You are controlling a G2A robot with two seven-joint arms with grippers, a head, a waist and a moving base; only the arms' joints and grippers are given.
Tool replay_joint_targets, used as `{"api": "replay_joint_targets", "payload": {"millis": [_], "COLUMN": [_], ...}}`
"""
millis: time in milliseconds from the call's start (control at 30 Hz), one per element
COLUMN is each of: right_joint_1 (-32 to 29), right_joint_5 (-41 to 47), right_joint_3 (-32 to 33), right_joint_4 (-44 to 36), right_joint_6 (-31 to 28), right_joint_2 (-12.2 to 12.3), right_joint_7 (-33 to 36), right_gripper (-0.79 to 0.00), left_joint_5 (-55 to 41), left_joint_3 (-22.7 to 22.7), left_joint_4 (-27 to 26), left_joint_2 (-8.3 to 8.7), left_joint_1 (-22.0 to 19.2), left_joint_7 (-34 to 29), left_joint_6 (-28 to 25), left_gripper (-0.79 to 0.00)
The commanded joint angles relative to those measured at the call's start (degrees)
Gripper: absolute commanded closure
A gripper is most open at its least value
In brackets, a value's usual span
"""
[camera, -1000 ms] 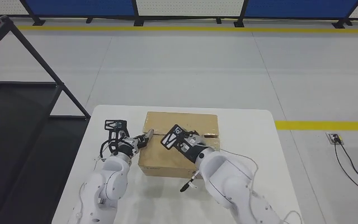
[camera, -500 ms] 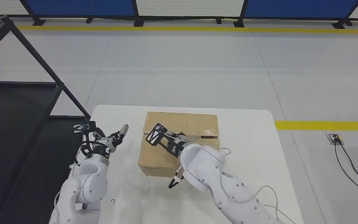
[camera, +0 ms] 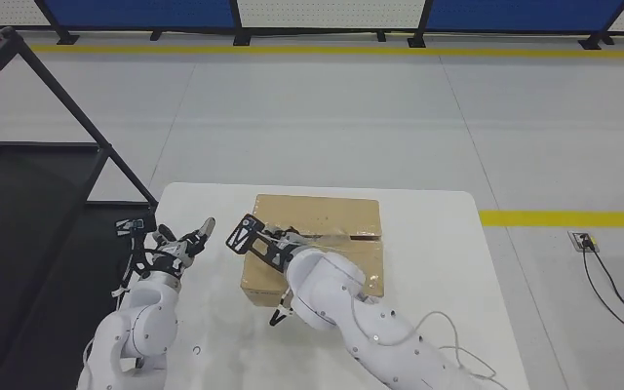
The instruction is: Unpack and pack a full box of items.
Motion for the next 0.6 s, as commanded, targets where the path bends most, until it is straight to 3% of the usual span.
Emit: {"api": "replay_joint_targets", "payload": {"millis": [0,167,567], "right_joint_1": [0.9,-0.8,-13.2], "right_joint_5": [0.4,0.0,-8.2], "right_joint_3": [0.2,2.8,10.8], "right_joint_4": [0.9,-1.2,-13.8], "right_joint_6": [0.4,0.3,0.5], "right_joint_2": [-0.4,-0.1,2.6], "right_joint_7": [0.7,3.5,9.9], "right_gripper": [0.0,0.0,0.0], "left_joint_5": [-0.1,-0.6,0.3], "left_joint_3": [-0.3,-0.7,0.8], "left_joint_4": [-0.2,-0.4,0.9], "left_joint_2": [0.07,0.25,0.7], "left_joint_1": [0.3,0.5,-2.0], "left_joint_7": [0.1,-0.1,-1.8], "left_joint_6": [-0.2,-0.7,-3.7], "left_gripper": [-0.785,-0.785,-0.785]}}
